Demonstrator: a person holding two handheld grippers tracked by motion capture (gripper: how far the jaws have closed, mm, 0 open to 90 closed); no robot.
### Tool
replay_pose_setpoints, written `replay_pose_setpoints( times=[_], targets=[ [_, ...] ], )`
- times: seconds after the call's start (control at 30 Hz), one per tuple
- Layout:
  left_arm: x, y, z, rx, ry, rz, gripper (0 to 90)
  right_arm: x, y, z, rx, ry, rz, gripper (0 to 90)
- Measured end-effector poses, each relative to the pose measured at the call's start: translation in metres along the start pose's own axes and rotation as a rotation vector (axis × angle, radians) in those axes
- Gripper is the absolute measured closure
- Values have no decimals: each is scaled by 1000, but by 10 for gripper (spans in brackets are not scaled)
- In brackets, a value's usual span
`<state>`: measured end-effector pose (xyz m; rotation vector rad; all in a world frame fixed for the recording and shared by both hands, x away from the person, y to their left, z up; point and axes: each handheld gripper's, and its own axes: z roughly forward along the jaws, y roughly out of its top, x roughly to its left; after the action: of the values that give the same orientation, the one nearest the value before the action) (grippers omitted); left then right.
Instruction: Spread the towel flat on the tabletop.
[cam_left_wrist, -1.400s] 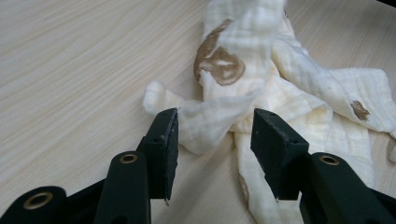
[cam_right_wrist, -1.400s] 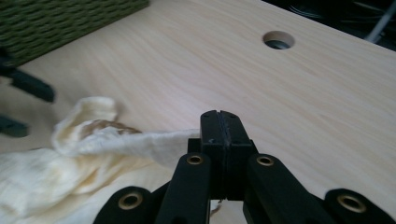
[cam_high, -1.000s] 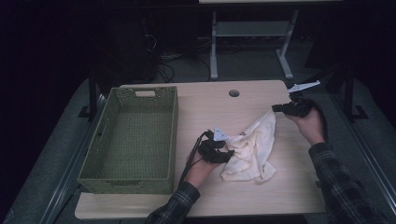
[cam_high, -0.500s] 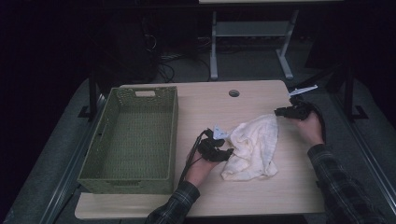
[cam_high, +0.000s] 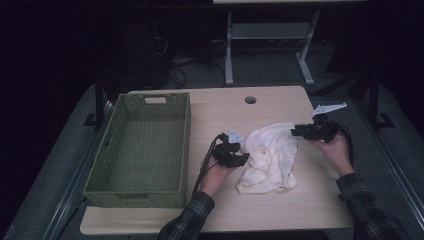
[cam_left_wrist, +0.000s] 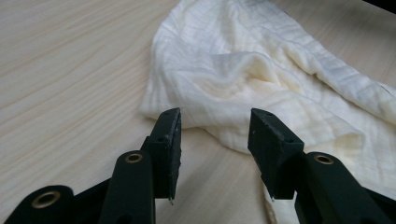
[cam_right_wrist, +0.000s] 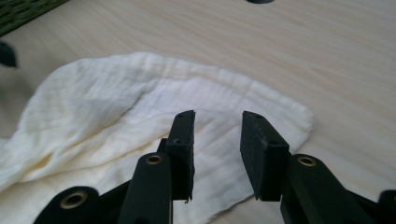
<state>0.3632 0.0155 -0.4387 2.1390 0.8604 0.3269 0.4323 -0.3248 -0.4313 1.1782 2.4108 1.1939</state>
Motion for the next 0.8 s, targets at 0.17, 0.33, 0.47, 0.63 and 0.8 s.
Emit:
replay_pose_setpoints(
  times=[0.17,0.33,0.47,0.63,0.8],
  targets=[
    [7,3,3,-13,29,-24,566,20,-11,-3,-10,34,-28,648],
    [16,5,13,-25,9,-50,569,32,-21,-1,10,53,-50,648],
    [18,8,24,-16,-1,-47,569,43,-30,0,31,72,-58,648],
    [19,10,39,18,-16,-21,752,51,-35,2,45,78,-67,645],
    [17,18,43,16,-45,-19,892,56,-37,3,46,89,-70,645]
  ],
)
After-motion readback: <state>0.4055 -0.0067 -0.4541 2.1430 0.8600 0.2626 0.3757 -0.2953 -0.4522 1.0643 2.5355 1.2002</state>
